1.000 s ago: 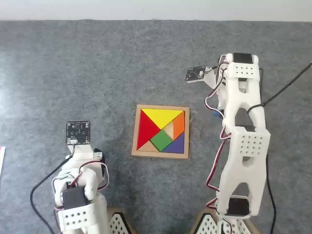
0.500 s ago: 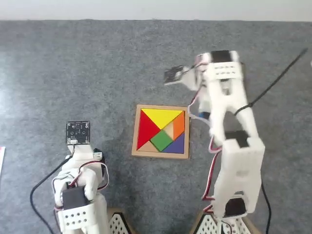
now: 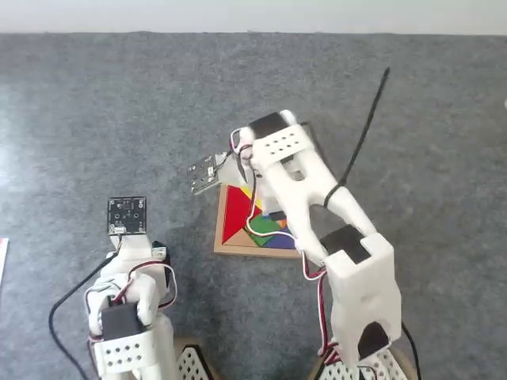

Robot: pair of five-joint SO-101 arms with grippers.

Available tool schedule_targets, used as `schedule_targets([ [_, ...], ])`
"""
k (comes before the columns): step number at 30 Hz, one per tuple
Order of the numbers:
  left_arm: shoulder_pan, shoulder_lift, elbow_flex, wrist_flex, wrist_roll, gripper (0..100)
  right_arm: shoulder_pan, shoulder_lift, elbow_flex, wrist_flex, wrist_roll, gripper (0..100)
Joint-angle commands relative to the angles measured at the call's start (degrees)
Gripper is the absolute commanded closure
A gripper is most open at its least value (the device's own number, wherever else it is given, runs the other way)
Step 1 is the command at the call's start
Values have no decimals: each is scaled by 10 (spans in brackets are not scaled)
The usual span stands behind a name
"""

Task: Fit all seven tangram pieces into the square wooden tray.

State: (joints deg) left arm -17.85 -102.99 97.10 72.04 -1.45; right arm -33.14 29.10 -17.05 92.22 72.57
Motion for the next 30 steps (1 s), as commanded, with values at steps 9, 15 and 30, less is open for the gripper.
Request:
schedule_targets([
  [9,1,-11,-7,2,-1,918,0,-22,-18,-5,-41,591],
  [15,1,-11,-7,2,-1,918,7,-76,-15,54,-80,737],
  [30,1,-11,-7,2,-1,918,-3,-109,168,-140,-330,965],
])
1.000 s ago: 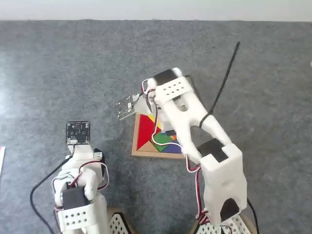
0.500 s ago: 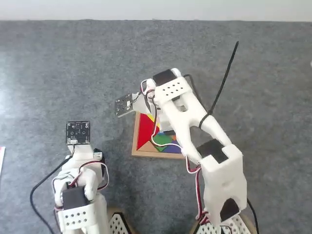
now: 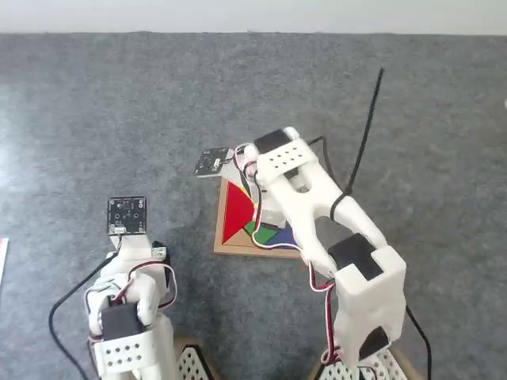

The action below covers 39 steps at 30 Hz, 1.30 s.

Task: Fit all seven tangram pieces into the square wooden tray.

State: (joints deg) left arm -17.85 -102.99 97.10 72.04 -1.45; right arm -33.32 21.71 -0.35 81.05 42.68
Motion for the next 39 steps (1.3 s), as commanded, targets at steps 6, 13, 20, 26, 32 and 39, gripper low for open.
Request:
schedule_targets([
  [6,1,-11,-7,2,-1,918,47,-32,21,-102,-34,965],
  [13,1,-11,-7,2,-1,918,84,-37,15,-126,-33,965],
  [20,1,-11,-7,2,-1,918,82,-36,-26,-137,-53,965],
  [26,1,-11,-7,2,-1,918,82,-77,-34,-65,-62,965],
  [32,1,-11,-7,2,-1,918,30,-89,-33,-142,-178,964],
  [39,1,-11,-7,2,-1,918,25,22,-36,-224,-193,963],
])
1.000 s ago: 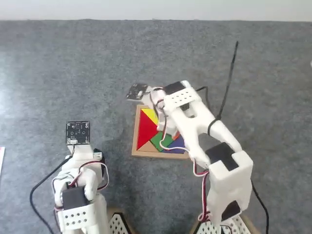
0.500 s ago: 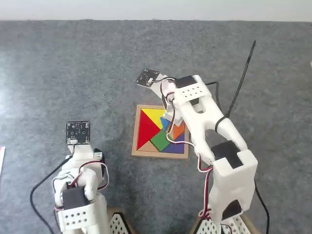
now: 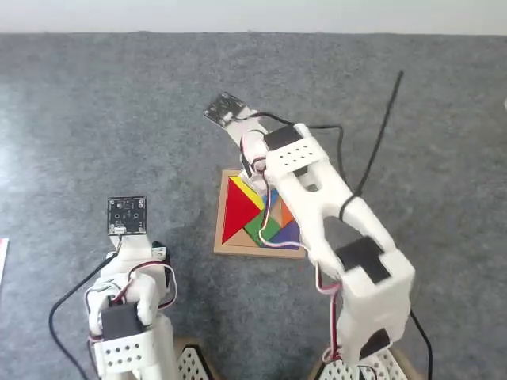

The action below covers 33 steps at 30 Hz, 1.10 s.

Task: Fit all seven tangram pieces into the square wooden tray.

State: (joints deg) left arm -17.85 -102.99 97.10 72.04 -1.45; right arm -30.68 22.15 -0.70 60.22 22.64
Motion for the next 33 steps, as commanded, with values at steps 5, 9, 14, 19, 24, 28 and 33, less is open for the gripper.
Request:
schedule_targets([
  [5,1,-11,-7,2,-1,918,-5,30,-40,41,39,965],
  [9,1,-11,-7,2,-1,918,-3,7,-52,84,50,965],
  [14,1,-11,-7,2,-1,918,14,-58,-49,87,46,965],
  [19,1,-11,-7,2,-1,918,16,-142,-39,120,45,965],
  [24,1,-11,-7,2,-1,918,27,-264,25,164,45,966],
  [28,1,-11,-7,2,-1,918,65,-395,128,150,45,966],
  [33,1,-11,-7,2,-1,918,143,-554,299,89,45,965],
])
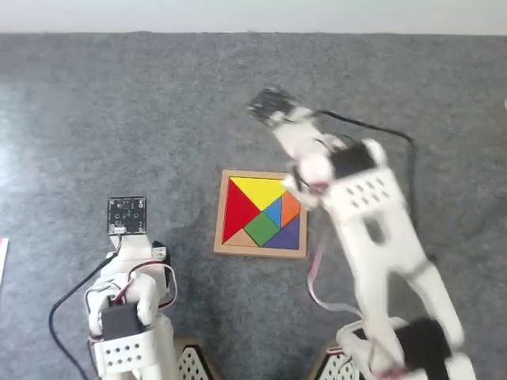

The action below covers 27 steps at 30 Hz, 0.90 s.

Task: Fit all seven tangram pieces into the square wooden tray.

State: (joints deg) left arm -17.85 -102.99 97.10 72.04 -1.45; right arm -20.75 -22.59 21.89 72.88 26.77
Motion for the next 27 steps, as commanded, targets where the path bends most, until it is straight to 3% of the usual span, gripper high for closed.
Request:
schedule_targets([
  [1,1,-11,-7,2,-1,918,62,-137,109,-53,4,965],
  [11,1,-11,-7,2,-1,918,256,-317,385,-184,4,961],
  [27,1,-11,-7,2,-1,918,292,-557,680,-192,8,965],
])
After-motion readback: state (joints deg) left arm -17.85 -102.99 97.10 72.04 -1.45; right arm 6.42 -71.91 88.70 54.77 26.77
